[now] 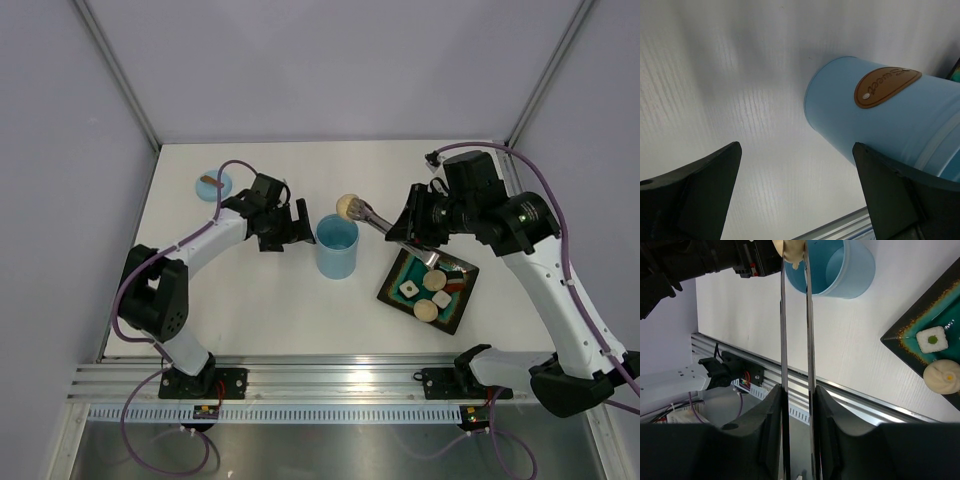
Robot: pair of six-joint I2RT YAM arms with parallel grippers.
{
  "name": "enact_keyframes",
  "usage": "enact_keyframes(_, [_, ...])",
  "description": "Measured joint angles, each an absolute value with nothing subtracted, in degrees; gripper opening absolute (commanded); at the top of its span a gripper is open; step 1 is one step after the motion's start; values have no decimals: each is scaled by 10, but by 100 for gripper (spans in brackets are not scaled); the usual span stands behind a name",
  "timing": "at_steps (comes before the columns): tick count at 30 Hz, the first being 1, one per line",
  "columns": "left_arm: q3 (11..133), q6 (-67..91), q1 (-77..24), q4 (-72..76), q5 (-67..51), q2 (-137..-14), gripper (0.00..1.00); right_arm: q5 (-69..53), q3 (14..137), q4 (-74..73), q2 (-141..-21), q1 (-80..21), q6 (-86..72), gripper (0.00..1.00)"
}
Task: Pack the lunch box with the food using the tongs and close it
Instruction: Move the packing box to the center of the board, then place the fake food in the packing box.
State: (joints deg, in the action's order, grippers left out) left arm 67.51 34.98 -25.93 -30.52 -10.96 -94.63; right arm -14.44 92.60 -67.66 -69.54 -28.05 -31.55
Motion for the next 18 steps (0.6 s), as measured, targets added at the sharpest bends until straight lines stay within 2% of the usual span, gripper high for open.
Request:
enact_keyframes(14, [694, 341, -256, -360, -65, -907, 98, -145, 837, -640, -701, -300, -313, 13])
enact_keyframes(16, [694, 341, -252, -366, -61, -896, 99, -145, 829, -634, -701, -301, -313, 16])
enact_keyframes(18, [693, 341, -246, -366, -56, -885, 99, -144, 822, -627, -701, -301, -313, 24])
